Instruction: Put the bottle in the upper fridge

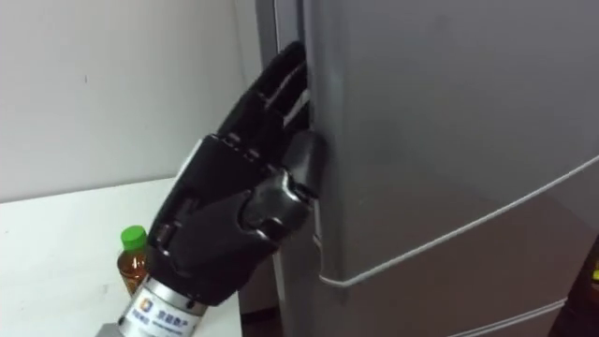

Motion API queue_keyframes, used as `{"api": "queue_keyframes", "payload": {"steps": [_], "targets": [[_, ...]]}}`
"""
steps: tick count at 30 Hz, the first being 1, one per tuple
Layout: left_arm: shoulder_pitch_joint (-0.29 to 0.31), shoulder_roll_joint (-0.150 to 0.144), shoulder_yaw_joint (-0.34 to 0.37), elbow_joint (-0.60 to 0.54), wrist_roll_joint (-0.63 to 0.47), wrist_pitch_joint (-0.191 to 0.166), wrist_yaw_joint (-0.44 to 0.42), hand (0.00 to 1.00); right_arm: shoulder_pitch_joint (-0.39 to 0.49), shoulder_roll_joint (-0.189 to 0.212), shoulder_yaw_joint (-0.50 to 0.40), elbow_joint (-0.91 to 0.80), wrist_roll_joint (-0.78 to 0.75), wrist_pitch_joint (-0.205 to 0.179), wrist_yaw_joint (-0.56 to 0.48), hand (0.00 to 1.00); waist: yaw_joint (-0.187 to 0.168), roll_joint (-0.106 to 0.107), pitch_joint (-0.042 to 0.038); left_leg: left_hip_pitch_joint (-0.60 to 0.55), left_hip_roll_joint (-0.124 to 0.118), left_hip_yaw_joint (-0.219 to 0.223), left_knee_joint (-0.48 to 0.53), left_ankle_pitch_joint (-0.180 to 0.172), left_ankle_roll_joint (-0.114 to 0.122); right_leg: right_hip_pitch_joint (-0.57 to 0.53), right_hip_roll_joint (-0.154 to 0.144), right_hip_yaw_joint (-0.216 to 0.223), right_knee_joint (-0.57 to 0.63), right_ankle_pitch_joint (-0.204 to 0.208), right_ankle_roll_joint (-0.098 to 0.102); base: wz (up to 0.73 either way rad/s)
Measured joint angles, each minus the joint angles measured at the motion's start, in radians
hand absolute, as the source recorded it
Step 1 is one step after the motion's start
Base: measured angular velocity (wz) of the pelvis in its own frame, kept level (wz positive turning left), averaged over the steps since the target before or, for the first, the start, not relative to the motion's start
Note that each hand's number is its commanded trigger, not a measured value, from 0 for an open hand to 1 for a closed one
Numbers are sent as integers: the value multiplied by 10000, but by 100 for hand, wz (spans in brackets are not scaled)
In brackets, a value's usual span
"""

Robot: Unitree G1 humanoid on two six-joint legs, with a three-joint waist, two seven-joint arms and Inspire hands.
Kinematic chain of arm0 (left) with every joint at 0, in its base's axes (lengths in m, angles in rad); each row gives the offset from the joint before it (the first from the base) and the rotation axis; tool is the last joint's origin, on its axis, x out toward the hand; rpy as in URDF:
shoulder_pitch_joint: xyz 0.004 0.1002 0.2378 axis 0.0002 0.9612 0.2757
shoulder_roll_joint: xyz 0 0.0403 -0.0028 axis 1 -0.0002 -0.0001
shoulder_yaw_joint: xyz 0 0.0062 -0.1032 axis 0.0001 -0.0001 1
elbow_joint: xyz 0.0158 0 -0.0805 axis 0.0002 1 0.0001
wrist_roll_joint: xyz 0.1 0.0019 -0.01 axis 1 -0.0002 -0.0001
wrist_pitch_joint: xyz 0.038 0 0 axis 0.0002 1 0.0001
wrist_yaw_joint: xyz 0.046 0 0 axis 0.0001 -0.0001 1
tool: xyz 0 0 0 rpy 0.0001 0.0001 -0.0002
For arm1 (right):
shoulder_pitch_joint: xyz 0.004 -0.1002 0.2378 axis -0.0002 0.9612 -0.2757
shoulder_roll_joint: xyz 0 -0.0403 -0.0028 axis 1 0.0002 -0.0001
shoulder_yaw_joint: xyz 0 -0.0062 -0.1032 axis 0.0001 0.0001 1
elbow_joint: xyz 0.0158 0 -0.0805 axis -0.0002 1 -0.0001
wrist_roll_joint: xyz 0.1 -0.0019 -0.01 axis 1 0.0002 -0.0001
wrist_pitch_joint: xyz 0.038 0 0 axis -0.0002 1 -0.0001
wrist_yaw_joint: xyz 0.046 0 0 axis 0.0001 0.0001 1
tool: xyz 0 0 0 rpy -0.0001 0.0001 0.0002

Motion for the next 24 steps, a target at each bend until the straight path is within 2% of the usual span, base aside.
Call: {"api": "queue_keyframes", "payload": {"steps": [4, 6, 9, 11, 15, 24], "targets": [[-16, 74, -362, 13, 12, 230, -300, 0, -55, -14, -2, 9, 8, -1, -114, 0, -110, 37, 6, -21, 1, 204, -5, 21, 37, -104, -14, -2, 4, 54, 24, -17], [-71, 227, -751, 358, 64, 788, -372, 0, -128, -76, 4, 17, 14, -3, -118, 0, -379, 139, 15, -22, 1, 252, -7, 24, 48, -128, -22, -11, 7, 70, 30, -8], [-108, 225, -1033, 745, 165, 1494, -671, 0, -197, -158, 26, 33, 16, -1, -86, 0, -595, 287, -19, -25, 29, 387, -31, 32, 35, -215, -23, 8, 24, 63, 19, -15], [-112, 205, -1142, 749, 167, 1650, -890, 0, -203, -161, 15, 33, 38, 2, -83, 0, -701, 290, -22, -34, 64, 447, -46, 54, -1, -277, -37, 12, 31, 84, -19, -16], [-343, 210, -1154, 885, 150, 1780, -1303, 0, -182, -182, 5, 33, 469, 14, -200, 0, -890, 286, -19, -11, 74, 475, -31, 73, -33, -295, 5, 79, -4, 47, -83, -5], [-406, 212, -1311, 1097, 156, 1782, -1871, 0, -188, -181, 61, 64, 796, 14, -232, 0, -1044, 272, -10, 19, 76, 530, -39, 73, -45, -324, 40, 198, -4, -6, -95, -1]]}}
